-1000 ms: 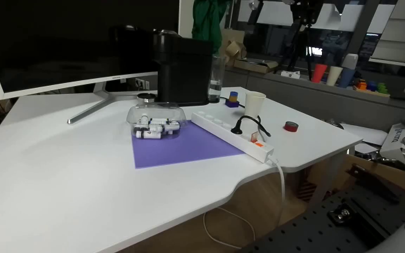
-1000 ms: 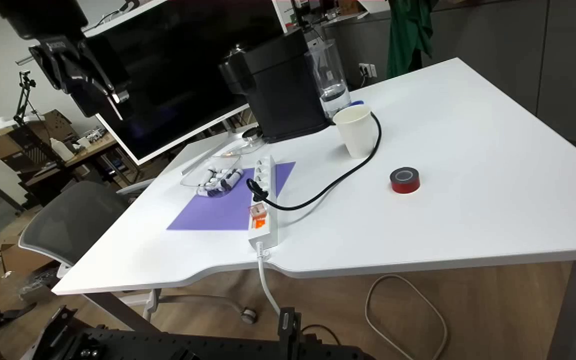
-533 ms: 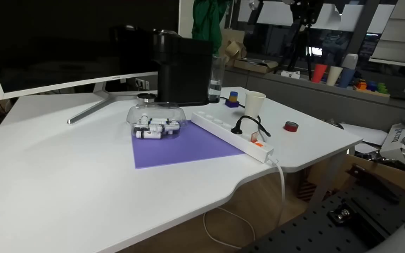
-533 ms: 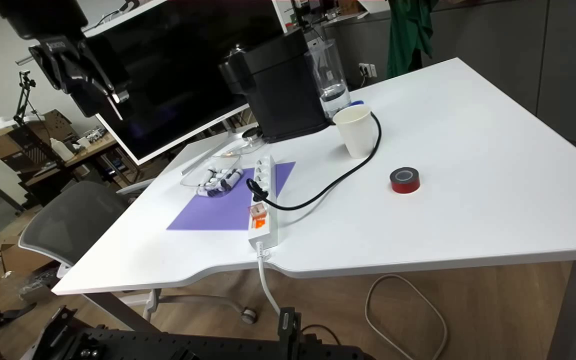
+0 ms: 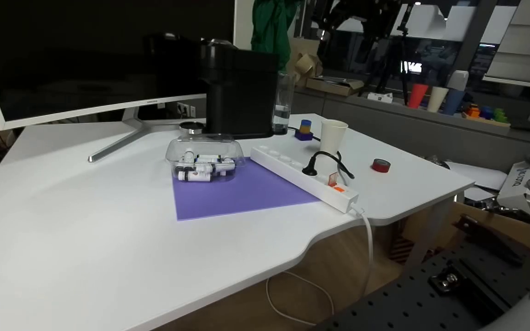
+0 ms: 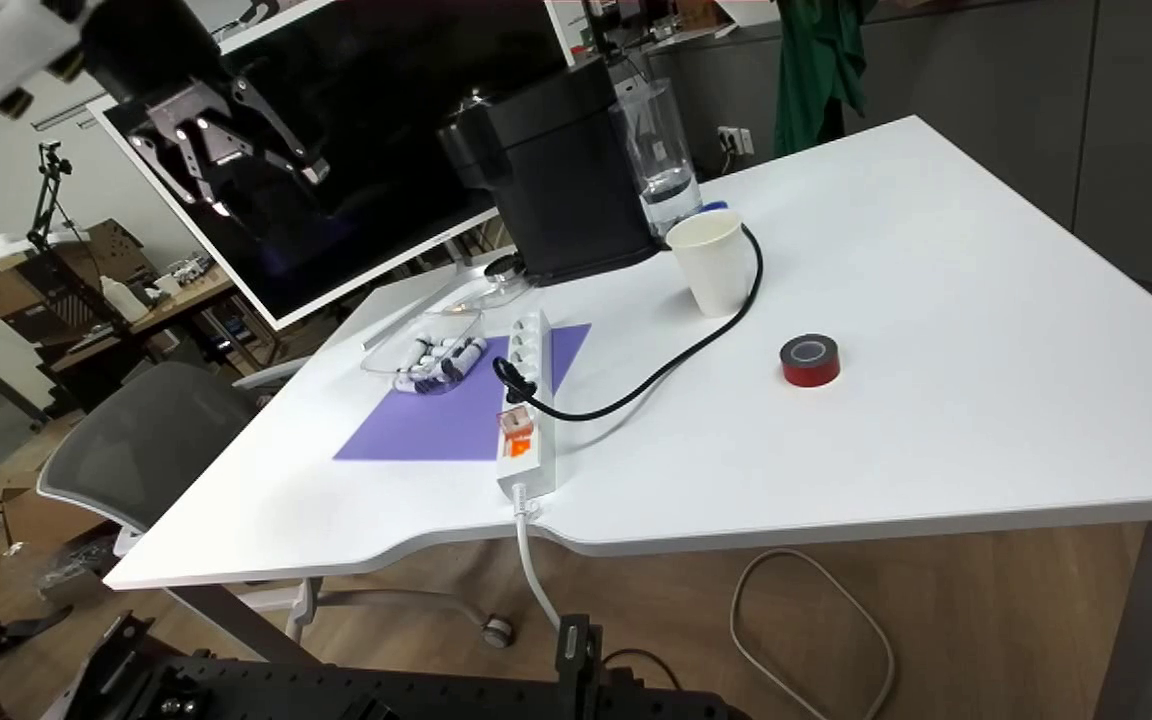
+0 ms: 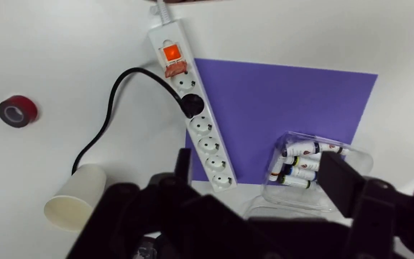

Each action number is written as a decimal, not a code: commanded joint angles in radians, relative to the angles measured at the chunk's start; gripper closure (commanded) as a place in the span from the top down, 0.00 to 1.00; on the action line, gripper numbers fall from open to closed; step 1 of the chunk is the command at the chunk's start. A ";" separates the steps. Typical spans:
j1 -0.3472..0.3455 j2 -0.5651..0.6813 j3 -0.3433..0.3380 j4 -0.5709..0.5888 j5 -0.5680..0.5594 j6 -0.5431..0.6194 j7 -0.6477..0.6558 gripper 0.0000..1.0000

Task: Turn off the switch on the adapter

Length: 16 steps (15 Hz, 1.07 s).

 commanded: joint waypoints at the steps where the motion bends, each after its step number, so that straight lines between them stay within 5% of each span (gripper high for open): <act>1: -0.026 0.095 0.003 -0.014 -0.094 0.120 -0.055 0.60; 9: -0.041 0.370 -0.050 0.000 -0.140 0.284 -0.195 0.05; 13: -0.075 0.496 -0.059 0.015 -0.165 0.391 -0.177 0.00; 16: -0.073 0.481 -0.053 -0.010 -0.145 0.392 -0.187 0.01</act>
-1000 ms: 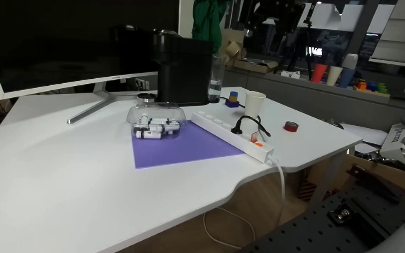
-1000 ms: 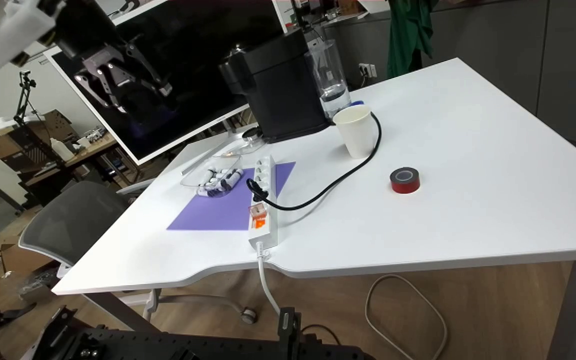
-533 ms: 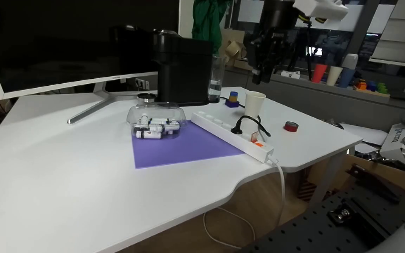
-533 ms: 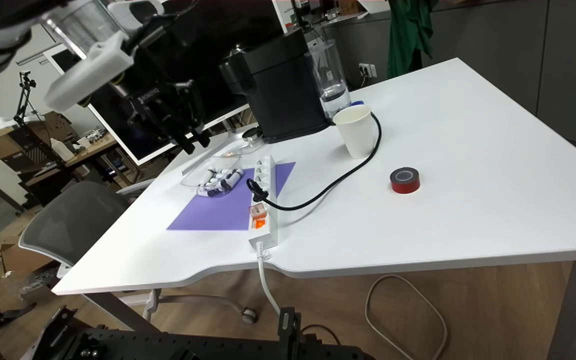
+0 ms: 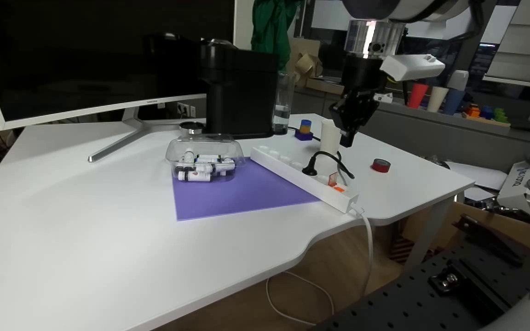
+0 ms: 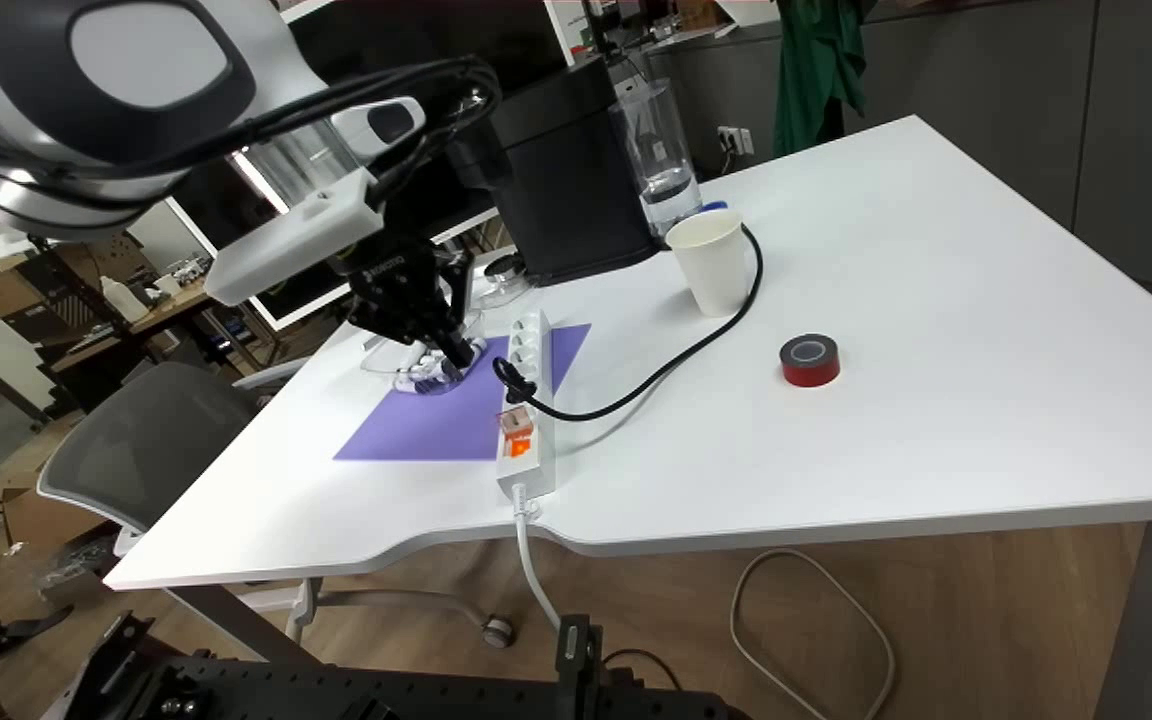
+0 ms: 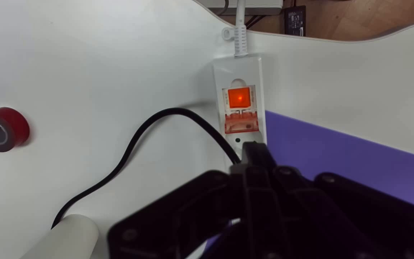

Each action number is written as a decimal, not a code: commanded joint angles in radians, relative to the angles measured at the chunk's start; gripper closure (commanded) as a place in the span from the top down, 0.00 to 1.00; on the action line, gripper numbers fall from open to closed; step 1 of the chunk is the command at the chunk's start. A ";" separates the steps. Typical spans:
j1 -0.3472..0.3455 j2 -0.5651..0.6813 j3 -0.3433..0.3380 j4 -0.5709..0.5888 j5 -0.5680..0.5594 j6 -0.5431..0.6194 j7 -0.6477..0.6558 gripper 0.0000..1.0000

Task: Turn off the switch on the adapter

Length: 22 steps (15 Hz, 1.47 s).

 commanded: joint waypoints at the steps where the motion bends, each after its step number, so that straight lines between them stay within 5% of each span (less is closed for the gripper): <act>1: -0.002 0.009 0.001 0.005 -0.001 0.000 0.002 0.01; 8: -0.009 0.010 -0.006 -0.019 -0.024 -0.054 -0.065 0.00; 22: -0.040 0.222 -0.016 0.018 -0.114 0.113 -0.127 0.00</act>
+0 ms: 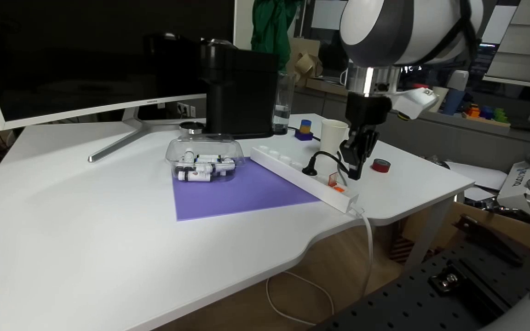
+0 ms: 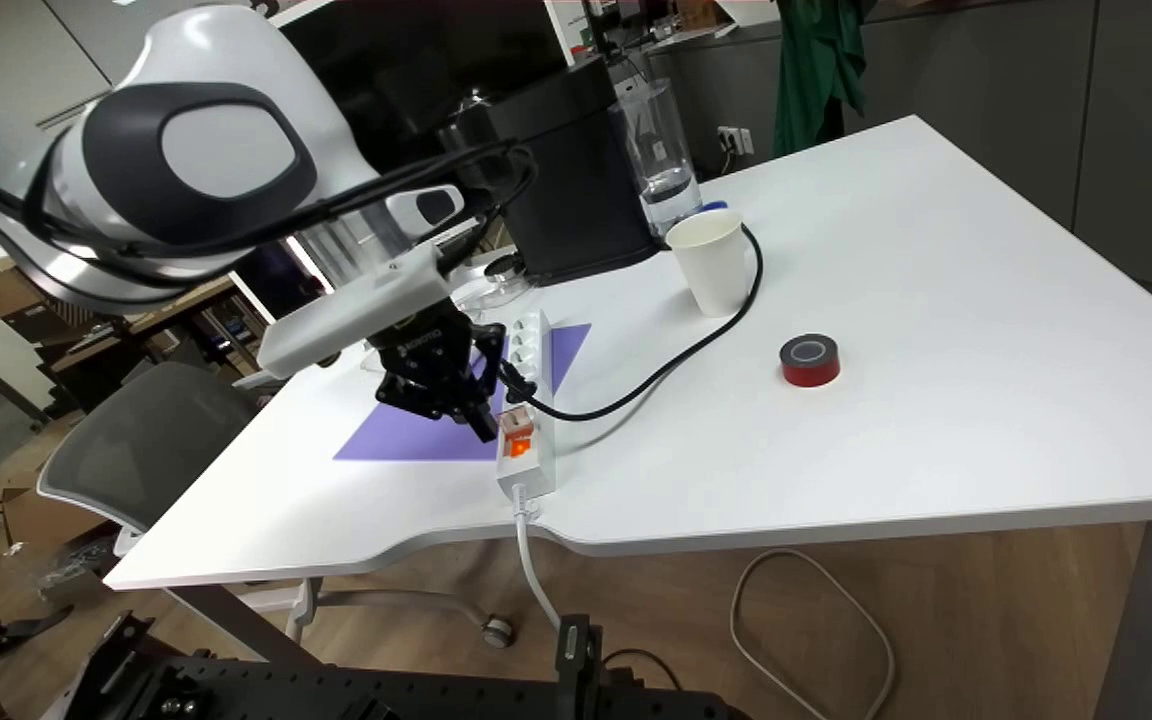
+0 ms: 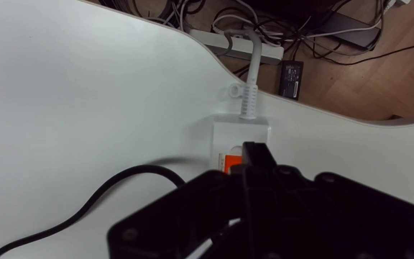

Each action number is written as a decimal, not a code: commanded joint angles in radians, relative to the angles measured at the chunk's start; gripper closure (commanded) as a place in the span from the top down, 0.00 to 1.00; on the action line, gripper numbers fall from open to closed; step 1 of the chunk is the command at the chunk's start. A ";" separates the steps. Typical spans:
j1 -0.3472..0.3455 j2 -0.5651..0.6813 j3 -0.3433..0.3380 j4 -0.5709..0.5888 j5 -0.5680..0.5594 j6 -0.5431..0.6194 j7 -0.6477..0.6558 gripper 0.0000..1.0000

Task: Turn off the switch on the adapter

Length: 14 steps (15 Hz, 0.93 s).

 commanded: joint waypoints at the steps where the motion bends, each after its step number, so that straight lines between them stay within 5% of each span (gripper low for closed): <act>1: -0.013 0.068 -0.007 0.029 -0.025 0.053 0.009 0.00; 14: -0.083 0.155 0.092 0.031 0.087 0.181 -0.012 0.00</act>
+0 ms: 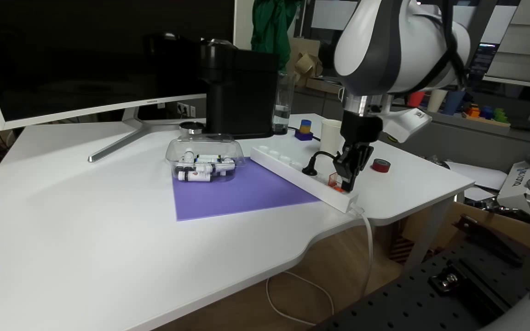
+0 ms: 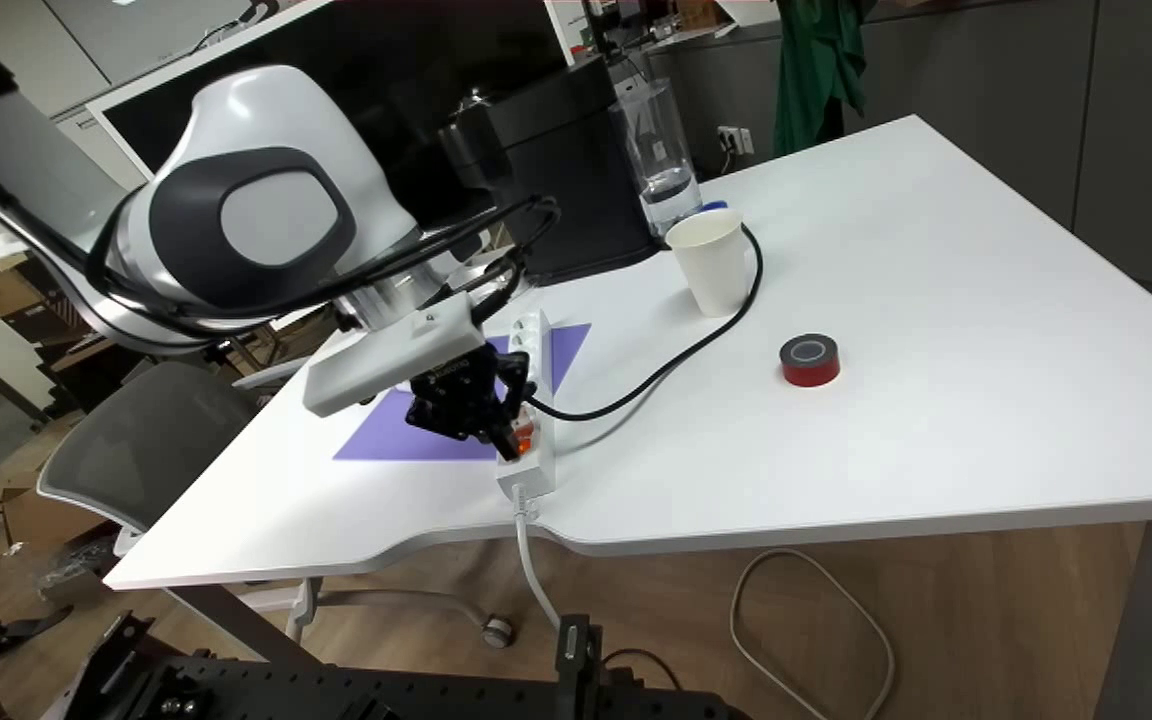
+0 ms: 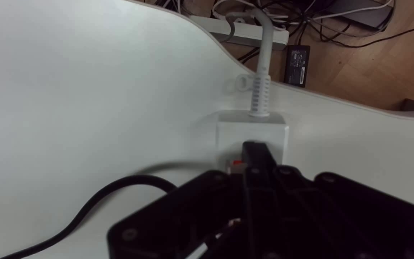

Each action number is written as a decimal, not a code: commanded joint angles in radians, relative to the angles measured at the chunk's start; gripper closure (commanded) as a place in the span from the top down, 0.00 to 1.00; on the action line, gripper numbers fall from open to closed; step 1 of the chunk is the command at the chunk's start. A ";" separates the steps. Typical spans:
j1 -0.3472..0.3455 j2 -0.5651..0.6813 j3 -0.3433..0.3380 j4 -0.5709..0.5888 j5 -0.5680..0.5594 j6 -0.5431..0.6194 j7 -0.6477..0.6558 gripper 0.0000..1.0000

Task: Turn off the switch on the adapter

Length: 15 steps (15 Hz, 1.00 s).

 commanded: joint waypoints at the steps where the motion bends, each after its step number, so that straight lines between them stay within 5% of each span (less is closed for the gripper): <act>1: -0.048 0.018 0.069 0.009 0.058 0.034 -0.012 0.00; 6: -0.093 0.033 0.129 0.024 0.103 0.065 -0.010 0.00; 15: -0.115 0.049 0.127 0.059 0.100 0.056 0.006 0.00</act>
